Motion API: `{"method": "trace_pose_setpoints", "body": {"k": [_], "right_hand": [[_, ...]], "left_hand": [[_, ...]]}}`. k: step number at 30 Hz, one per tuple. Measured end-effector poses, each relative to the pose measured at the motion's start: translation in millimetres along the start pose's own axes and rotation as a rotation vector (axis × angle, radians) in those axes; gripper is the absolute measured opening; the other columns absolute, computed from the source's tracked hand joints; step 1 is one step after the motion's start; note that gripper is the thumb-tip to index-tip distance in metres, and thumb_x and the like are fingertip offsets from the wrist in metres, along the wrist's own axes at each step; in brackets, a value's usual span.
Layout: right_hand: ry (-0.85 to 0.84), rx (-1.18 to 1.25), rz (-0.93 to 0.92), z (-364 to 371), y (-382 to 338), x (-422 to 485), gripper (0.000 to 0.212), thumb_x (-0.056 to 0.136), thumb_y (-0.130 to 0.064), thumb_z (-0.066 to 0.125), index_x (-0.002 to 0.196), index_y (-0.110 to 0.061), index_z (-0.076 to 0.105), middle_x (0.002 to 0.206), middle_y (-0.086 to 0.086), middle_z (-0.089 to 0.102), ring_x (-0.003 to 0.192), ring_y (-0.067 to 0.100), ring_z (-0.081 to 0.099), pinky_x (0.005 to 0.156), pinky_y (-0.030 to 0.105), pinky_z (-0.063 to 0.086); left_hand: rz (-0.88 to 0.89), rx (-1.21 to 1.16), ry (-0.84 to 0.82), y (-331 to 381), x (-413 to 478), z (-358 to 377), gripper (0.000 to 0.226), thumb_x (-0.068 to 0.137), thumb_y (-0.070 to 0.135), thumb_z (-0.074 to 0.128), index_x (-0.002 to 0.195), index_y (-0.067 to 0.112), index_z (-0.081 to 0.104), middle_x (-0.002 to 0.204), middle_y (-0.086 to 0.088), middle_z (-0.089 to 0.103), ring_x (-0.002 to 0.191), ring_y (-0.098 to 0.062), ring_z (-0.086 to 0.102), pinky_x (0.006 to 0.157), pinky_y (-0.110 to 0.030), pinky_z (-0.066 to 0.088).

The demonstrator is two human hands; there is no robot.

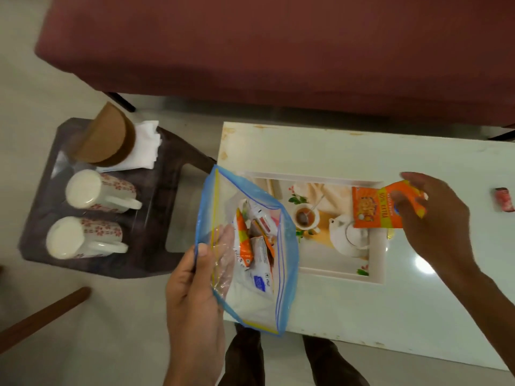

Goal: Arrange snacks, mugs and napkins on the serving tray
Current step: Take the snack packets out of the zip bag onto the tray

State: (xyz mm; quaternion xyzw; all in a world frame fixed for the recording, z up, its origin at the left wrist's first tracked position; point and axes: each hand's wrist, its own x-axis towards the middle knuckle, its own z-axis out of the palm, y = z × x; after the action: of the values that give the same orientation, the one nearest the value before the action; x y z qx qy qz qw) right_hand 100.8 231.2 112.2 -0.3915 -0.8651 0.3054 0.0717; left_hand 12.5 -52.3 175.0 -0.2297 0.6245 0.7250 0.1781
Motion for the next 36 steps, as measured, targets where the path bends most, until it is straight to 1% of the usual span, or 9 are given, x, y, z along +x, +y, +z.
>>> {"method": "trace_pose_setpoints", "body": {"k": [4, 8, 10, 12, 17, 22, 29, 31, 36], "right_hand": [[-0.103, 0.203, -0.363, -36, -111, -49, 0.014, 0.091, -0.035, 0.060, 0.101, -0.032, 0.069, 0.101, -0.025, 0.067, 0.092, -0.010, 0.062, 0.079, 0.001, 0.040], [-0.392, 0.017, -0.777, -20, -168, -59, 0.026, 0.077, -0.011, 0.078, 0.101, -0.019, 0.073, 0.099, -0.007, 0.074, 0.090, 0.007, 0.069, 0.078, 0.019, 0.054], [-0.634, -0.356, -0.810, 5, -181, -56, 0.043, 0.081, 0.000, 0.067, 0.119, -0.021, 0.063, 0.118, -0.003, 0.065, 0.106, 0.017, 0.064, 0.084, 0.029, 0.054], [-0.705, -0.543, -0.716, 27, -185, -55, 0.042, 0.084, 0.006, 0.055, 0.119, -0.018, 0.054, 0.117, 0.002, 0.058, 0.108, 0.024, 0.060, 0.077, 0.030, 0.048], [-0.683, -0.684, -0.554, 58, -195, -55, 0.031, 0.095, -0.001, 0.045, 0.123, -0.011, 0.053, 0.120, 0.009, 0.057, 0.110, 0.026, 0.059, 0.071, 0.030, 0.037], [-0.652, -0.857, -0.786, 73, -195, -52, 0.028, 0.094, 0.002, 0.040, 0.118, -0.005, 0.054, 0.115, 0.014, 0.051, 0.097, 0.031, 0.064, 0.061, 0.033, 0.036], [-0.620, -0.934, -1.152, 79, -188, -61, 0.021, 0.081, 0.002, 0.054, 0.073, -0.013, 0.066, 0.065, 0.003, 0.052, 0.065, 0.017, 0.062, 0.050, 0.027, 0.031], [-0.728, -1.036, -1.241, 87, -179, -64, 0.020, 0.089, 0.000, 0.052, 0.085, -0.013, 0.067, 0.071, 0.003, 0.047, 0.073, 0.018, 0.061, 0.053, 0.027, 0.036], [-0.738, -1.018, -1.330, 83, -186, -56, 0.014, 0.083, -0.011, 0.067, 0.070, -0.016, 0.064, 0.066, 0.002, 0.063, 0.060, 0.021, 0.063, 0.049, 0.026, 0.027]], "left_hand": [[-0.004, 0.058, 0.005, 5, -3, -3, 0.028, 0.092, 0.031, 0.054, 0.099, 0.027, 0.080, 0.105, 0.000, 0.080, 0.099, -0.013, 0.075, 0.070, -0.022, 0.060], [0.050, 0.140, -0.039, 9, -11, -4, 0.027, 0.091, 0.038, 0.054, 0.097, 0.033, 0.079, 0.101, 0.003, 0.080, 0.098, -0.013, 0.075, 0.073, -0.024, 0.061], [0.061, 0.159, -0.047, 11, -14, -5, 0.025, 0.091, 0.039, 0.054, 0.090, 0.037, 0.079, 0.092, 0.006, 0.080, 0.088, -0.008, 0.076, 0.063, -0.018, 0.058], [0.062, 0.174, -0.064, 11, -17, -7, 0.026, 0.094, 0.036, 0.053, 0.093, 0.035, 0.079, 0.091, 0.007, 0.080, 0.087, -0.005, 0.075, 0.062, -0.018, 0.057], [0.061, 0.207, -0.074, 7, -25, -8, 0.028, 0.091, 0.039, 0.051, 0.085, 0.048, 0.076, 0.087, 0.013, 0.078, 0.084, -0.003, 0.075, 0.059, -0.017, 0.058], [0.063, 0.249, -0.055, 8, -22, -13, 0.020, 0.084, 0.039, 0.051, 0.090, 0.038, 0.070, 0.086, 0.018, 0.076, 0.086, 0.002, 0.072, 0.056, -0.014, 0.056], [0.051, 0.344, -0.065, 13, -18, -27, 0.029, 0.076, 0.042, 0.051, 0.097, 0.030, 0.065, 0.096, 0.003, 0.073, 0.081, -0.012, 0.074, 0.051, -0.013, 0.055], [0.048, 0.331, -0.079, 15, -16, -29, 0.024, 0.077, 0.040, 0.051, 0.094, 0.031, 0.065, 0.092, 0.005, 0.073, 0.080, -0.004, 0.074, 0.049, -0.013, 0.054], [0.053, 0.298, -0.089, 19, -12, -35, 0.016, 0.080, 0.039, 0.052, 0.086, 0.034, 0.066, 0.074, 0.023, 0.074, 0.076, 0.001, 0.073, 0.048, -0.013, 0.052]]}}
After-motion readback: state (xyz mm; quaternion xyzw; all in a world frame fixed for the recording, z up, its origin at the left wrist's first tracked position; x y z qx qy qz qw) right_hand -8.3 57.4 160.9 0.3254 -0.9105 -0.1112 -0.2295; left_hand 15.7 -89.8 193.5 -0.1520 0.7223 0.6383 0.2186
